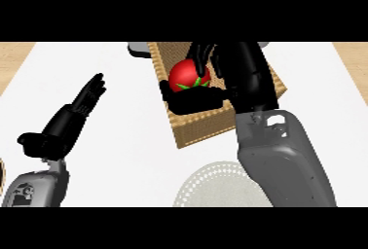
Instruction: Pick the tomato from the placemat and place it in the basket
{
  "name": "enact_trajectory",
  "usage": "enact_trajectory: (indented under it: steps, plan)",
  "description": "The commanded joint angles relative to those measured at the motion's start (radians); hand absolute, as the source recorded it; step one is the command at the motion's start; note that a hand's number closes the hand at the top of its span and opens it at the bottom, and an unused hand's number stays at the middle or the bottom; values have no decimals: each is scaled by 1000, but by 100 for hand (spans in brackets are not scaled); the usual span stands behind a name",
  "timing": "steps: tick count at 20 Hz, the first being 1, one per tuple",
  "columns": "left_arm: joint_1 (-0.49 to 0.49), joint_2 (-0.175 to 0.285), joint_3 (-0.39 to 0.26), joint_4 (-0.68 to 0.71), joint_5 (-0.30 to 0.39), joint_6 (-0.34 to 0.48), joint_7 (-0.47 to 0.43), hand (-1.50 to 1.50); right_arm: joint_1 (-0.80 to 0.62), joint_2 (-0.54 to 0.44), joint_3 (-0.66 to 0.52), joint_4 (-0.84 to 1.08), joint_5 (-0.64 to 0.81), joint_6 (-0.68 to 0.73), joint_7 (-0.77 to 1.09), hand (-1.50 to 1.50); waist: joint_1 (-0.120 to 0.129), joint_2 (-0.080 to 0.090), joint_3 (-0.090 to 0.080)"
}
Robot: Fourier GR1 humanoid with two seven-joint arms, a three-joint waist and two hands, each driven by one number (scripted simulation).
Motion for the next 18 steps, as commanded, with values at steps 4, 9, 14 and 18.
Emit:
enact_trajectory:
  steps: [4,9,14,18]
  plan:
    - [33,-12,-13,-23,-10,3,3,0,-50,-31,-124,305,-64,-7,-268,150,-1,1,1]
    - [55,-28,-27,-32,-33,19,-6,0,-9,-34,-170,411,-46,-108,-452,150,-6,0,1]
    - [17,29,43,32,16,-32,-36,0,-21,-42,-200,512,-34,-146,-569,150,-9,-1,1]
    - [18,12,20,-2,5,-21,-20,0,-83,15,-278,611,-100,-306,-612,150,2,2,1]
